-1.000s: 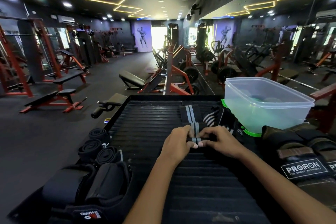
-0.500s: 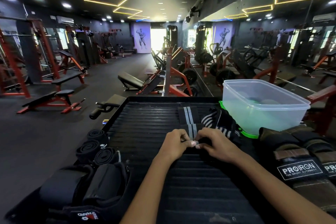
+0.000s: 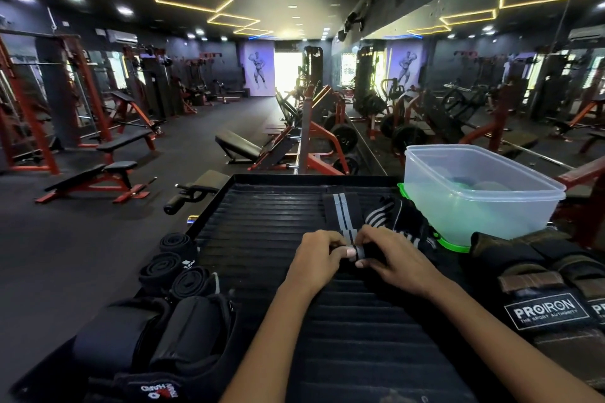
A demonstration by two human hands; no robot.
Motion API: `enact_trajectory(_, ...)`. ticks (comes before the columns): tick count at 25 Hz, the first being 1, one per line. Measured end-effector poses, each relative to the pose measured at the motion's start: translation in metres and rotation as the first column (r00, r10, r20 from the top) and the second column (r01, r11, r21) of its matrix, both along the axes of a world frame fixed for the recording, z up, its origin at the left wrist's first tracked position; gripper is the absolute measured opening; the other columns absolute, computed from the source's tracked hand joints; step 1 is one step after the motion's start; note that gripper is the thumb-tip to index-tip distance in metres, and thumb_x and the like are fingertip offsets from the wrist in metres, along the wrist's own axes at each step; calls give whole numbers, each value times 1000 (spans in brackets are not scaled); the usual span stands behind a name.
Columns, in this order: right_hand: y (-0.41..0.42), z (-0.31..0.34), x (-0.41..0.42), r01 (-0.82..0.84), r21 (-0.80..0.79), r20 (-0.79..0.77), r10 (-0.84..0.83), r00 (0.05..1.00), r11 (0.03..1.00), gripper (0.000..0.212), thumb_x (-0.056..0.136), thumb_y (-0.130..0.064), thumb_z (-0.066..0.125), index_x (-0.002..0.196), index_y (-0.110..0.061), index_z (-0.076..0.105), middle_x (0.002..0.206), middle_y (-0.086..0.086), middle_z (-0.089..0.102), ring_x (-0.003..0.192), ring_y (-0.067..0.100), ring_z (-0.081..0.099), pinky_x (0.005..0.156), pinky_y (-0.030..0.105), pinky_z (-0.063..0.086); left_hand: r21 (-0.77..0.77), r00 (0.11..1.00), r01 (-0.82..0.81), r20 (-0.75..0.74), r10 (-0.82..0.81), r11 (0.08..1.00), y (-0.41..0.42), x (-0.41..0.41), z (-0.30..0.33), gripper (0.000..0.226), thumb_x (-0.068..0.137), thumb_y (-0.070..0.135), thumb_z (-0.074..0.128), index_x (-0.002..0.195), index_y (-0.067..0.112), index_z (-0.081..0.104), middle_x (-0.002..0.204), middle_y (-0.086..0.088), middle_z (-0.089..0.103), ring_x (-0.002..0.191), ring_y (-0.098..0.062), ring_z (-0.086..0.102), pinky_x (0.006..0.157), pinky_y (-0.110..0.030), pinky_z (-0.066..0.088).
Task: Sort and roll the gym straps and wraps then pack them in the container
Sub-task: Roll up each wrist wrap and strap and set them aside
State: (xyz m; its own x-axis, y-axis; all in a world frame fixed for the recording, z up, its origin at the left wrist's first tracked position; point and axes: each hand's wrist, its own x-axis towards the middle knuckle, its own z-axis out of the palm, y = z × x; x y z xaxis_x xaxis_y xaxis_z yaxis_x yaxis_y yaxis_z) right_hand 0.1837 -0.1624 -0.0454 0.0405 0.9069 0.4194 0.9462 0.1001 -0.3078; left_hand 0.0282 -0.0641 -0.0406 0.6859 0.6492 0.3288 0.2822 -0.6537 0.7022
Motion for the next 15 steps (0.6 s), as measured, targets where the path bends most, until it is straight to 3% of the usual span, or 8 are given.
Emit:
enact_trajectory(5,-1,3,-2,24,-25,117,-21,993,999,25,86,-22,67,86,-25,41,89,-10,48,85,11,45,73,30,41,-41,997,31,67,-28,999,-1,-1,1,16,83,19,72,85,11,58,73,4,59,69,-6,54,63,-13,42)
enact_trajectory(11,-1,4,1,57,-17,140,-54,989,998,15,90,-22,62,103,-15,59,100,-4,54,96,15,53,76,26,41,133,999,47,15,-49,990,2,-2,-2,19,79,17,76,86,13,59,93,0,58,84,-10,52,71,-14,39)
enact_trajectory(15,-3,4,-3,43,-7,106,-42,994,999,25,90,-32,64,109,-18,57,102,-7,57,94,8,52,79,27,44,88,999,38,10,-39,995,4,-3,-2,14,86,24,70,89,11,67,91,1,65,85,-11,59,79,-27,49)
